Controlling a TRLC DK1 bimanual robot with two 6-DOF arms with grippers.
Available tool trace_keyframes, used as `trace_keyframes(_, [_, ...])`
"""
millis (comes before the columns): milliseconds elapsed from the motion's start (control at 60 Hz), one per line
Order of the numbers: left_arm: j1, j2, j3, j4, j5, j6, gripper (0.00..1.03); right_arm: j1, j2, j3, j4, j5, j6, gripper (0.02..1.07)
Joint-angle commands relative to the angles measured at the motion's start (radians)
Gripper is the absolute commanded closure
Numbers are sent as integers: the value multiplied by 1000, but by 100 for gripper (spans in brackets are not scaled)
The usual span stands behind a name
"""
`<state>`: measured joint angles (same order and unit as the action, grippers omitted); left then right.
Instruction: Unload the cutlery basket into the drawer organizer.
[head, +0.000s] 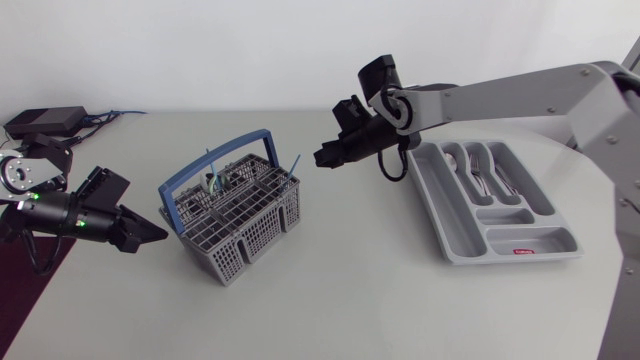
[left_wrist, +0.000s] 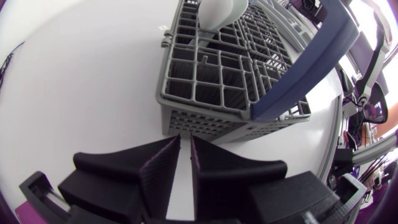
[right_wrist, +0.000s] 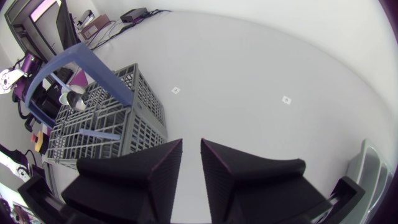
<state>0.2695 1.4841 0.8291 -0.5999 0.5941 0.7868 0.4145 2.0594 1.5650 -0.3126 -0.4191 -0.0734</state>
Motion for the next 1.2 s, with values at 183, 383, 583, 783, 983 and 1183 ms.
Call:
trace_keyframes(183, [-24,24,10,58,21,-27,79,49,191,181,-89,-56,52,101])
trace_keyframes(383, [-84,30,21,118,21,-87,79,60,183,187,-129,-184,50,101])
trace_keyframes(583, [-150,73,68,172,18,-153,79,55,77,50,-117,-233,24,101])
trace_keyframes(783, [-237,151,156,198,7,-213,79,29,-59,-141,-98,-233,-19,101])
trace_keyframes(983, [-334,254,275,200,-22,-256,79,-46,-225,-342,-71,-221,-48,101])
trace_keyframes(1183, [-408,324,349,200,-50,-288,79,-126,-306,-473,-34,-216,-71,101])
